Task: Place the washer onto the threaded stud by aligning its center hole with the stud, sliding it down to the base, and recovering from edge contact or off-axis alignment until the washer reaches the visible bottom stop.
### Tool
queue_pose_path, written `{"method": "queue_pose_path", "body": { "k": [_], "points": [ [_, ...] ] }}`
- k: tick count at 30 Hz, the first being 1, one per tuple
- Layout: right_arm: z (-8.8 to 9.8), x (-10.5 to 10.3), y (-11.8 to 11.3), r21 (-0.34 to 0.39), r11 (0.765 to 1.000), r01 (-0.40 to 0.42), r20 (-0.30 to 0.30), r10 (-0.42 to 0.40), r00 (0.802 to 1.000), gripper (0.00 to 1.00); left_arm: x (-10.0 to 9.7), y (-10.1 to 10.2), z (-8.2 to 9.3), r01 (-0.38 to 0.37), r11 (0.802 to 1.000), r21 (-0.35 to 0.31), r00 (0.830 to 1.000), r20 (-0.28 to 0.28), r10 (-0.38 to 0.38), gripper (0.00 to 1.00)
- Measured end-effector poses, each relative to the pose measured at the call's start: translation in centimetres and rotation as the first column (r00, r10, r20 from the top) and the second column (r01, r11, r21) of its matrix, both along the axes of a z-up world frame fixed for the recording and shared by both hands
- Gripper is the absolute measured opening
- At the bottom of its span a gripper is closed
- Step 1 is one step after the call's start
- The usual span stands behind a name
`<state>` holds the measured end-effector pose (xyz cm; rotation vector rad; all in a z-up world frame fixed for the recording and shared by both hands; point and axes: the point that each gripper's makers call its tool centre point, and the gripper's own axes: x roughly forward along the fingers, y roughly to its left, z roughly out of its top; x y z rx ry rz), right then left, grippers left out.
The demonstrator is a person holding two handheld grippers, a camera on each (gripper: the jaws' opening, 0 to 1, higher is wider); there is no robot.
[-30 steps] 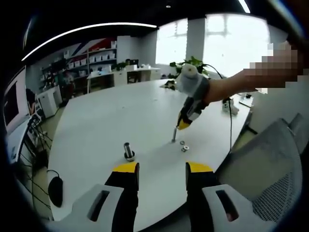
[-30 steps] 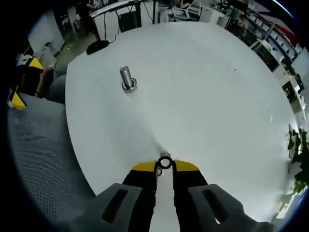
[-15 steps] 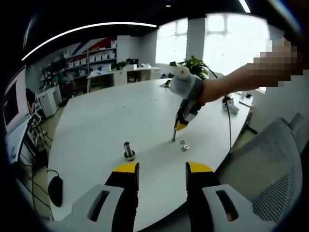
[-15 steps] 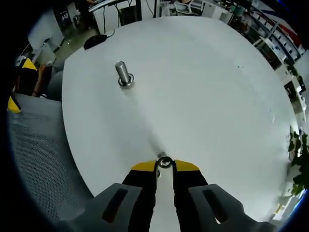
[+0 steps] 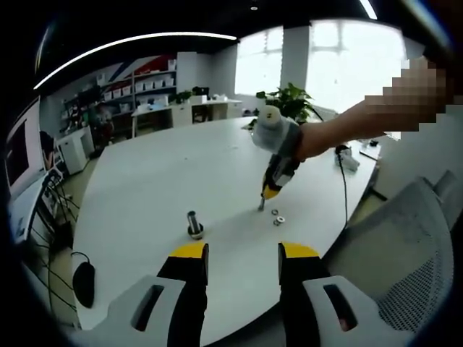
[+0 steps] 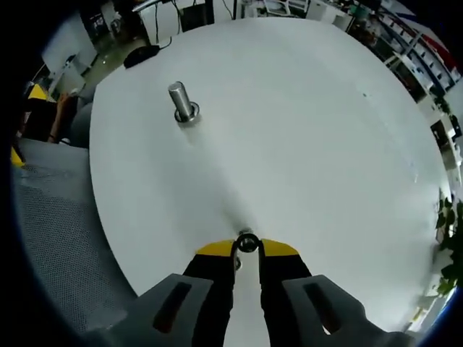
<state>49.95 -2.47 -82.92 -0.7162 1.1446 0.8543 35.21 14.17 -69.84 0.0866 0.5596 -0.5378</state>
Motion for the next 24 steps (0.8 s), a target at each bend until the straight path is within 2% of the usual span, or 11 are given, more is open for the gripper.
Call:
{"method": "queue_pose_path", "body": {
  "k": [10, 24],
  "points": [
    [-2.3, -0.3, -0.5, -0.013, 1.0, 0.019, -0.039, -0.02, 0.999, 0.13, 0.0, 0.2, -0.1, -0.006, 1.0, 0.006, 1.0, -0.005, 0.006, 0.37],
    [-3.2, -0.2, -0.7, -0.018, 1.0, 0.021, -0.045, -0.022, 0.999, 0.14, 0.1, 0.4, -0.3, -0.017, 1.0, 0.012, 1.0, -0.01, 0.017, 0.37]
  ]
}}
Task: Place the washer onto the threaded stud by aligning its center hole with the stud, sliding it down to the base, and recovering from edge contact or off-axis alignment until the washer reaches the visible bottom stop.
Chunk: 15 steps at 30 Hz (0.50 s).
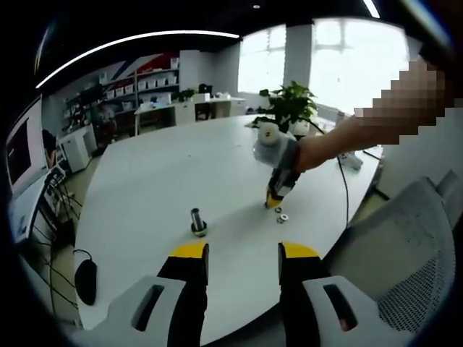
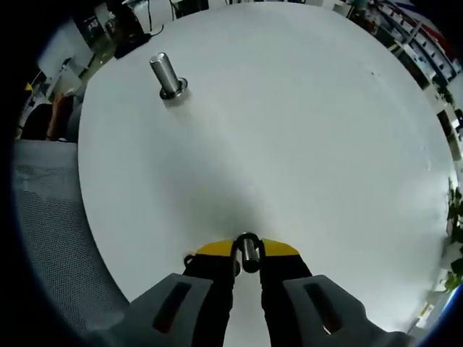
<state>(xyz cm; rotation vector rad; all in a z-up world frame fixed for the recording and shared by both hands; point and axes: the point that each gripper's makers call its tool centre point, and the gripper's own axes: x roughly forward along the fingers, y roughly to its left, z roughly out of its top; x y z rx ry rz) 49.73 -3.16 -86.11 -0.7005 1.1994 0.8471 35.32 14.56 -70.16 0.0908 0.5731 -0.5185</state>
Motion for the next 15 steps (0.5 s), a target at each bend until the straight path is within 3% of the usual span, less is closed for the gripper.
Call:
{"method": "queue_pose_path", "body": {
  "k": [15],
  "points": [
    [0.57, -0.46, -0.81, 0.029, 0.998, 0.054, -0.013, -0.054, 0.998, 0.16, -0.01, -0.14, 0.1, 0.004, 1.0, -0.005, 1.0, 0.001, -0.004, 0.37]
  ]
}}
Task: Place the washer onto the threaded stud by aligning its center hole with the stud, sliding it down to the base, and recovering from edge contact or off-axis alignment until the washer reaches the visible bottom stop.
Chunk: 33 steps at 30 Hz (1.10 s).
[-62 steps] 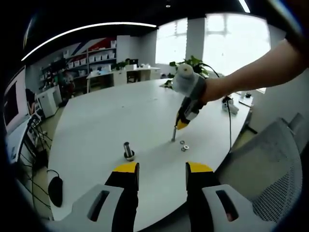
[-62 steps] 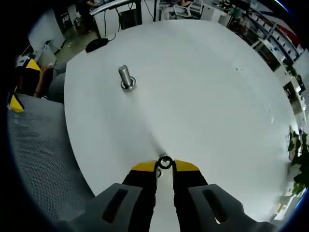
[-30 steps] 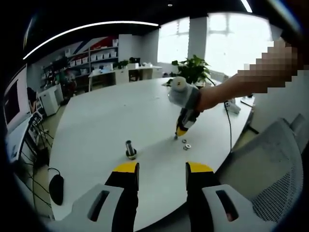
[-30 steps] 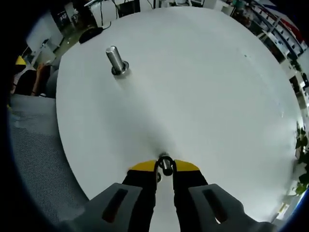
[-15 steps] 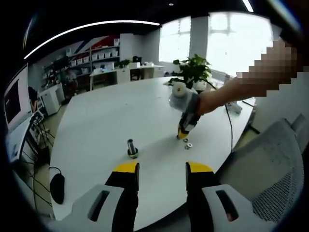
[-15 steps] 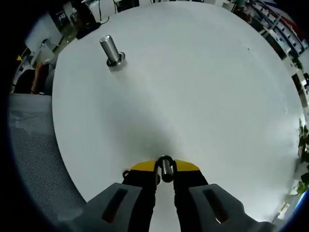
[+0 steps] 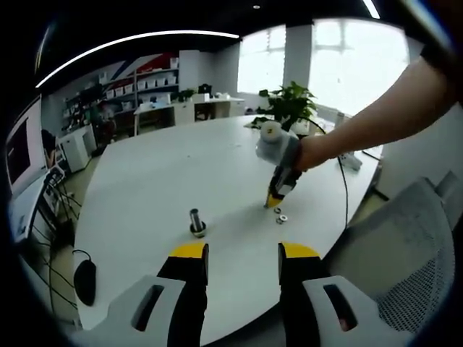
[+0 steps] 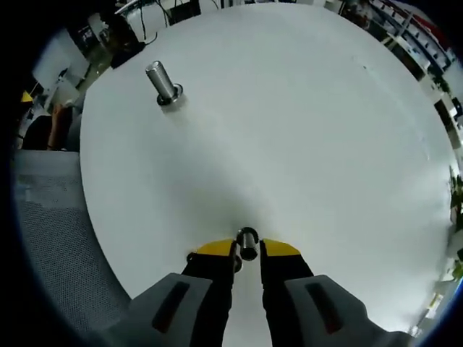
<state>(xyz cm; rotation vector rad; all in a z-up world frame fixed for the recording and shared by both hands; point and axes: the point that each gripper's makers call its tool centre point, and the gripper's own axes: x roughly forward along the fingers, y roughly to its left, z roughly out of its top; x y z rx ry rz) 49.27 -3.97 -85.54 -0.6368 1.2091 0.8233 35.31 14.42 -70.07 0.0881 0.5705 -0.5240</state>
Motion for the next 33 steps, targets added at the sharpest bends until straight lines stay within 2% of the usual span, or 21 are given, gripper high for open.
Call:
{"method": "queue_pose_path", "body": {
  "k": [9, 18, 25, 29, 33],
  "points": [
    [-0.6, -1.2, -0.8, -0.009, 1.0, 0.009, -0.024, -0.009, 1.0, 0.18, 0.0, 0.0, 0.0, 0.001, 1.0, 0.001, 1.0, -0.002, -0.001, 0.37],
    [-1.0, -1.7, -0.3, -0.006, 1.0, 0.011, -0.035, -0.012, 0.999, 0.18, -0.1, 0.0, 0.0, 0.004, 1.0, 0.0, 1.0, -0.003, -0.004, 0.37],
    [-1.2, -2.0, -0.8, -0.027, 0.999, -0.021, -0.031, 0.02, 0.999, 0.18, 0.0, 0.0, -0.1, 0.003, 1.0, 0.001, 1.0, -0.004, -0.003, 0.37],
    [-1.2, -2.4, -1.3, -0.042, 0.995, -0.095, -0.01, 0.095, 0.995, 0.18, 0.0, 0.0, -0.1, 0.005, 1.0, 0.002, 1.0, -0.006, -0.005, 0.37],
    [-1.2, -2.3, -1.3, -0.024, 0.997, -0.079, -0.001, 0.079, 0.997, 0.18, 0.0, 0.0, -0.1, 0.002, 1.0, 0.002, 1.0, -0.007, -0.002, 0.37]
  ]
}}
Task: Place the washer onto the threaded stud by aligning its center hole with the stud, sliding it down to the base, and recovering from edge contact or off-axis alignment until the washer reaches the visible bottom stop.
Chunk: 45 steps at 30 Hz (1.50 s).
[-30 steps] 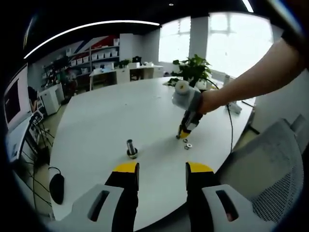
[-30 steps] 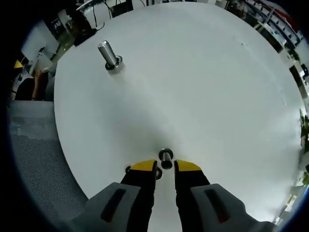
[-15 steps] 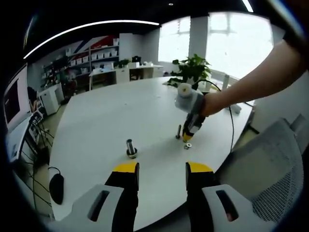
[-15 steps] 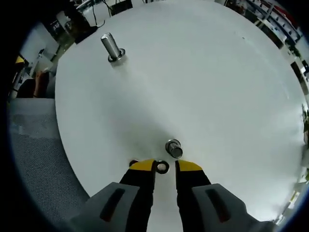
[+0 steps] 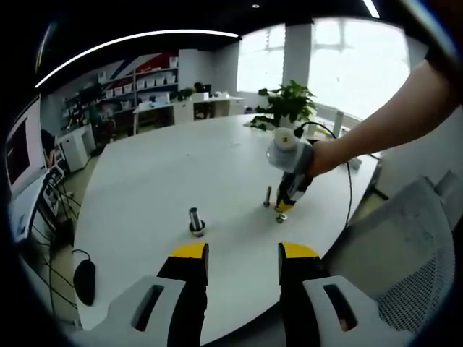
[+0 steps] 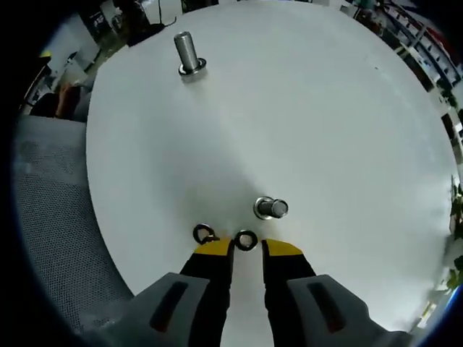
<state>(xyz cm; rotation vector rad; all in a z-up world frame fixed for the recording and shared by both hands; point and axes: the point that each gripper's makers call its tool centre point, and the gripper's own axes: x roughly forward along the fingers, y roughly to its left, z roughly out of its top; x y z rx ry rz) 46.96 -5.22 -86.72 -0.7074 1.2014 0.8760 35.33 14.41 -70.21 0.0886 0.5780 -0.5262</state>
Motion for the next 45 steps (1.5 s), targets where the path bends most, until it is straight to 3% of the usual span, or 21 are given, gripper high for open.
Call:
{"method": "queue_pose_path", "body": {
  "k": [6, 14, 26, 31, 36, 45],
  "points": [
    [-0.1, -0.2, 0.4, -0.031, 0.996, -0.083, 0.006, 0.084, 0.996, 0.16, -0.1, -0.1, -0.1, 0.005, 1.0, 0.004, 1.0, -0.003, -0.005, 0.37],
    [-0.1, -0.2, -0.2, -0.01, 0.998, -0.07, -0.004, 0.07, 0.998, 0.15, -0.1, -0.1, -0.2, 0.006, 1.0, 0.006, 1.0, -0.006, -0.006, 0.37],
    [-0.2, -0.3, -0.1, -0.102, 0.988, -0.114, -0.035, 0.111, 0.993, 0.15, -0.2, -0.2, -0.2, 0.01, 1.0, 0.009, 1.0, -0.009, -0.01, 0.37],
    [-0.2, -0.1, -0.3, -0.081, 0.995, -0.049, -0.036, 0.046, 0.998, 0.14, -0.1, 0.0, -0.1, 0.001, 1.0, 0.006, 1.0, -0.002, -0.001, 0.36],
    [0.0, -0.3, -0.4, -0.039, 0.999, -0.009, 0.012, 0.009, 1.0, 0.13, 0.0, 0.1, -0.2, -0.004, 1.0, 0.004, 1.0, -0.006, 0.004, 0.37],
    [0.6, 0.1, -0.8, 0.035, 0.995, 0.091, 0.025, -0.092, 0.995, 0.13, -0.1, 0.0, -0.3, 0.0, 1.0, 0.011, 1.0, -0.012, 0.0, 0.37]
  ]
}}
